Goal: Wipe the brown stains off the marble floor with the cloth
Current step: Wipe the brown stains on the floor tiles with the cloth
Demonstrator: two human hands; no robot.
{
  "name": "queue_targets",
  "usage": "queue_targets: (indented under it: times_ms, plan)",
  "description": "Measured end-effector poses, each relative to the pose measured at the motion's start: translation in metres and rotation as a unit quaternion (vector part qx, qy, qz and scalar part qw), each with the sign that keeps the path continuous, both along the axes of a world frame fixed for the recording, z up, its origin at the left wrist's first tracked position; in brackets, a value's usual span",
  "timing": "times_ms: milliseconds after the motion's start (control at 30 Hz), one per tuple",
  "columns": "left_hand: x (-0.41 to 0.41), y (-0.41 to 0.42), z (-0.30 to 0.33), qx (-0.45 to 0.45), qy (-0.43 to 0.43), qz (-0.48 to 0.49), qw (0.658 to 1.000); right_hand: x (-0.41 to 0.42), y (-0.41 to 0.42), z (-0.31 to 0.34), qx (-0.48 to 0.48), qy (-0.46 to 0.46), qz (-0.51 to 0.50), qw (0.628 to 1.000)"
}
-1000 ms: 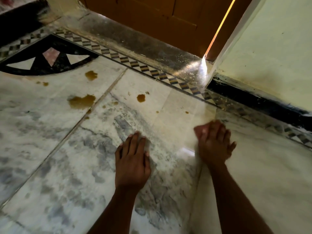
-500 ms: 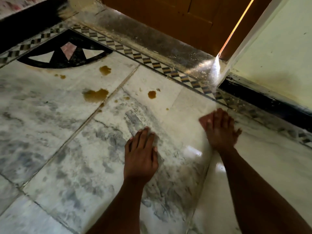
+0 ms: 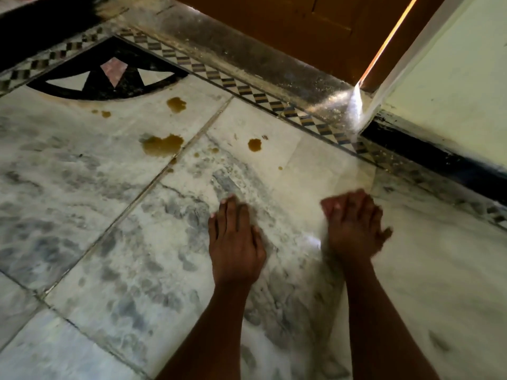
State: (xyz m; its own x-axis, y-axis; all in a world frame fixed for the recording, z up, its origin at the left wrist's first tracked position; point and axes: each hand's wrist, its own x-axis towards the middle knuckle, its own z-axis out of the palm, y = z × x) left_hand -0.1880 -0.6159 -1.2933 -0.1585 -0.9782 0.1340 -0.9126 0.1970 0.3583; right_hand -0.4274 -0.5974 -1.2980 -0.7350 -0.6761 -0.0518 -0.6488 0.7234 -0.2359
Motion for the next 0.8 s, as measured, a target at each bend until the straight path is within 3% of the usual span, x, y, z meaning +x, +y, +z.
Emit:
queue_targets:
  times_ms: [33, 100, 200, 267, 333, 400, 467, 533, 667, 800]
  plan:
    - [-0.001, 0.000, -0.002, 0.001, 0.000, -0.002, 1.000, -0.001, -0.025, -0.002, -0.008, -0.010, -0.033, 0.999]
    - [0.000, 0.000, -0.002, 0.005, 0.007, -0.008, 1.000, 0.006, -0.056, -0.013, 0.001, 0.024, -0.001, 1.000]
    - [0.010, 0.004, 0.009, 0.001, 0.062, -0.051, 0.997, 0.049, -0.025, 0.003, 0.034, 0.047, 0.206, 0.977]
    - [0.027, 0.002, 0.015, -0.002, 0.065, -0.075, 0.995, 0.073, 0.030, 0.014, 0.051, -0.039, 0.294, 0.954]
    - [0.051, -0.010, 0.019, -0.002, 0.043, -0.060, 0.997, 0.070, 0.078, 0.012, 0.048, -0.052, 0.252, 0.965]
    - [0.081, -0.028, 0.017, 0.002, -0.006, -0.027, 1.000, 0.051, 0.090, 0.007, 0.049, -0.066, 0.130, 0.988]
    - [0.108, -0.043, 0.012, 0.000, -0.033, 0.004, 0.999, 0.032, 0.064, 0.006, 0.043, -0.057, 0.028, 0.997]
    - [0.122, -0.051, 0.004, -0.017, -0.040, 0.023, 0.999, 0.028, 0.016, 0.009, 0.047, -0.072, -0.008, 0.996]
    - [0.121, -0.054, -0.003, -0.023, -0.036, 0.045, 0.998, 0.071, -0.055, 0.009, 0.045, -0.063, 0.098, 0.992]
    - [0.123, -0.055, 0.008, 0.003, -0.036, 0.043, 0.998, 0.130, -0.005, 0.017, 0.112, -0.062, 0.252, 0.959]
